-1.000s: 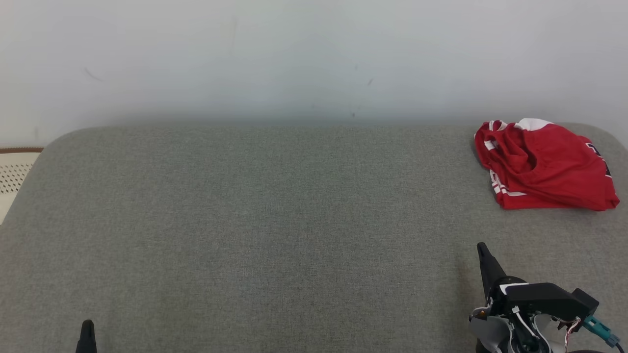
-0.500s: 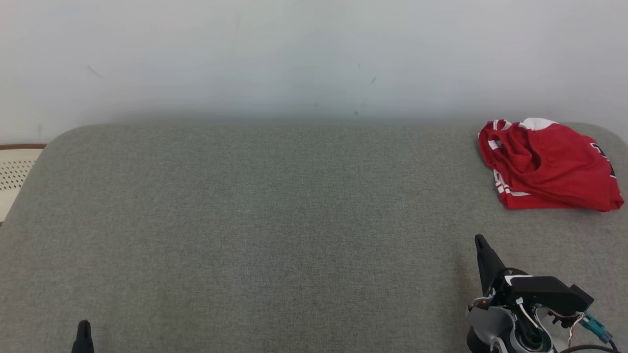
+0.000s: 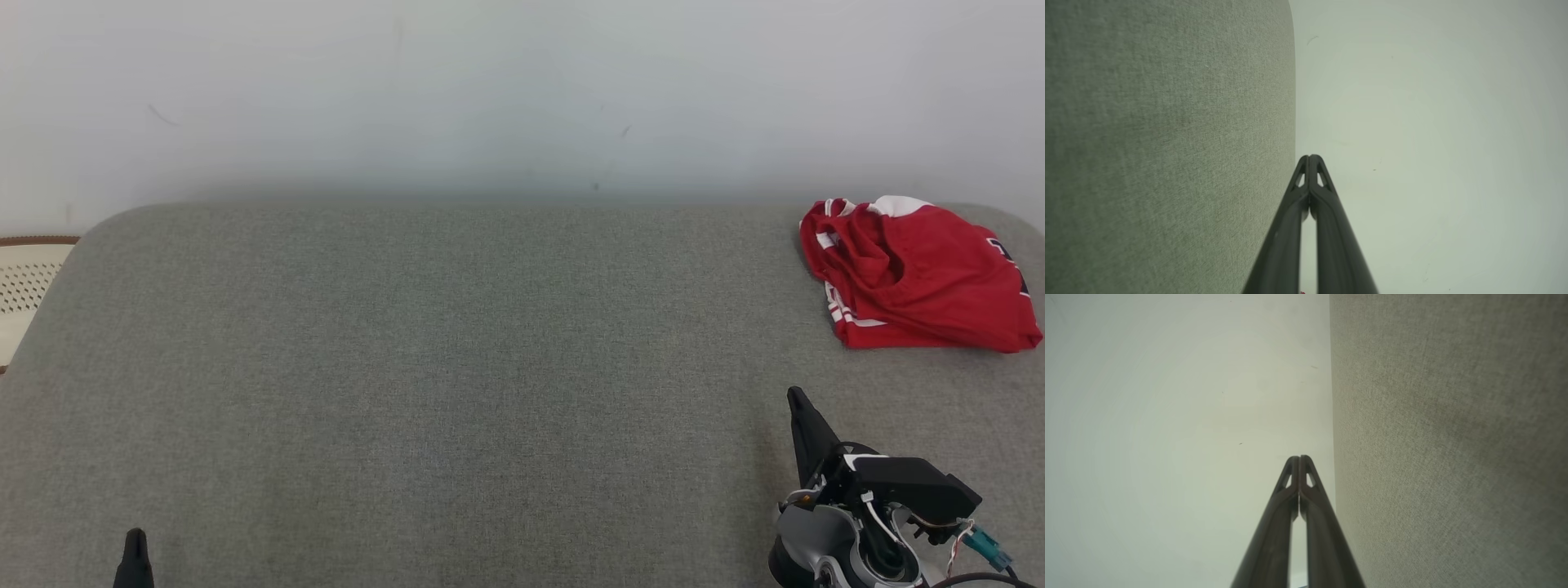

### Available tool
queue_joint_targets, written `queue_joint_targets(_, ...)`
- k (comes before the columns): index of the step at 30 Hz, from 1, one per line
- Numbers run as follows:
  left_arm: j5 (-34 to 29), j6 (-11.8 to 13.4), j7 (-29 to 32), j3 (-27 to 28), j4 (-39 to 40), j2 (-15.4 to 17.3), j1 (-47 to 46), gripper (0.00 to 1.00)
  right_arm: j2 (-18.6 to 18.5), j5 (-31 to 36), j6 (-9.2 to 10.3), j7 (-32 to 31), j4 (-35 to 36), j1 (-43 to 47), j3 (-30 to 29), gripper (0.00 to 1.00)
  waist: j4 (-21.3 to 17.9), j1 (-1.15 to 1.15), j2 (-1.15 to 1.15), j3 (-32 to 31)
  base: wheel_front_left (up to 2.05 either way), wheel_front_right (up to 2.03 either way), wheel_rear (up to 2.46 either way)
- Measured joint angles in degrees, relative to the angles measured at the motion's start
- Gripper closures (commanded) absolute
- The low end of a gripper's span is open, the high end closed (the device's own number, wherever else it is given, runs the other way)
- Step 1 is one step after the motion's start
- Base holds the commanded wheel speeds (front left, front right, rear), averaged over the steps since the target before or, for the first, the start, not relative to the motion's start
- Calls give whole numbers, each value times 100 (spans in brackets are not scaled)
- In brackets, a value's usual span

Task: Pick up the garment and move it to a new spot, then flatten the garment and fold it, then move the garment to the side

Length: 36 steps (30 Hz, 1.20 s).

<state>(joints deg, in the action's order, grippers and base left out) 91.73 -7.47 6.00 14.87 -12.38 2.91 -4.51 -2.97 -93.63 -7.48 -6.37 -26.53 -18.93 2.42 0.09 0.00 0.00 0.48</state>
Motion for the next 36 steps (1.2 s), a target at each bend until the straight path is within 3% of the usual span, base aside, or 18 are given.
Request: queue_joint_targets(36,0,0,0,1,0,-1,0,100,1,-14,0,7,0,-1,14,100,0,0,0,0,0,0,0)
